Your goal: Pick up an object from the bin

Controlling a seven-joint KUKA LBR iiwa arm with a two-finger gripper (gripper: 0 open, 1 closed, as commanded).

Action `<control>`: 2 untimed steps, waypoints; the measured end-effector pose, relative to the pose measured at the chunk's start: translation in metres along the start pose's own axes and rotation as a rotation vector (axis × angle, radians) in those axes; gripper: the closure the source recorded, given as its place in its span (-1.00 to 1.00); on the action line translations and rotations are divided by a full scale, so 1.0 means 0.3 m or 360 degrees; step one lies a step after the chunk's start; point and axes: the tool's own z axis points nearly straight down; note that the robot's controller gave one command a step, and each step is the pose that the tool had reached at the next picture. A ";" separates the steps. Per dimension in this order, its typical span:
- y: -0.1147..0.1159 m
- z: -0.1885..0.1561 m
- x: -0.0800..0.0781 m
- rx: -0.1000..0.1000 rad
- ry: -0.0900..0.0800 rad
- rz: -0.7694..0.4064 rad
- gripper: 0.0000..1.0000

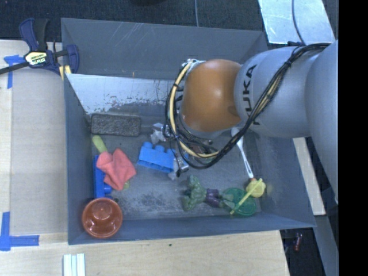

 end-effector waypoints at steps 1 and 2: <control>-0.006 -0.011 -0.020 -0.0001 -0.0002 -0.0281 -1.00; -0.060 0.099 -0.145 0.0000 -0.0015 0.0142 1.00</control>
Offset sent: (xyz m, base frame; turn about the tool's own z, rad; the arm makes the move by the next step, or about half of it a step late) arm 0.0453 -0.0012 -0.0308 0.0873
